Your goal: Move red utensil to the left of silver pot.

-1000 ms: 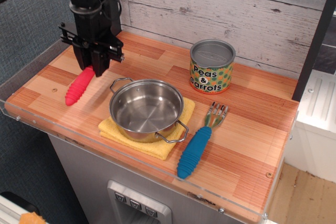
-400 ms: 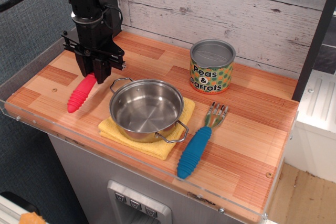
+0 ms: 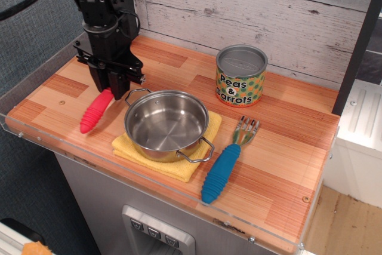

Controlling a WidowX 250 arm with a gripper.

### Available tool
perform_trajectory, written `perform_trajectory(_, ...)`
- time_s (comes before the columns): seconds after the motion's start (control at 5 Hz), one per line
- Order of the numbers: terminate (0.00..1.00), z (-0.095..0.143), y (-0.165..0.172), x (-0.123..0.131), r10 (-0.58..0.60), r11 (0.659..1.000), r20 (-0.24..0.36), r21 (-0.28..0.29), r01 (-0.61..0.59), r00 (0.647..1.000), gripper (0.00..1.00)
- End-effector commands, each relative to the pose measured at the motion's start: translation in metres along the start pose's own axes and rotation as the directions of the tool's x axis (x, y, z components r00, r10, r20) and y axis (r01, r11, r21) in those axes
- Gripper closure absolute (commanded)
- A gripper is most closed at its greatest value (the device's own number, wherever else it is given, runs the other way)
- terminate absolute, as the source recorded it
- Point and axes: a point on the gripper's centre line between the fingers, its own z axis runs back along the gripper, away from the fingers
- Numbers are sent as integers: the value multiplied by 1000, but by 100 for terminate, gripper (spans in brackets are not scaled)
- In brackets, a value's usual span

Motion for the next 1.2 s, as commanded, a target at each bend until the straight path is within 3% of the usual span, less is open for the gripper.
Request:
perform_trajectory(0.0, 0, 15, 13, -6, -2, 1000, 46, 3, 2, 999, 0)
perform_trajectory(0.6, 0, 45, 18, -2, 35, 999, 137, 6, -36, 990, 0)
perform_trajectory(0.8, 0, 55, 14, 2, 85, 996, 137, -24, -82, 987, 0)
perform_trajectory(1.0, 100, 63, 0, 4, 213, 977, 123, -38, -210, 969, 0)
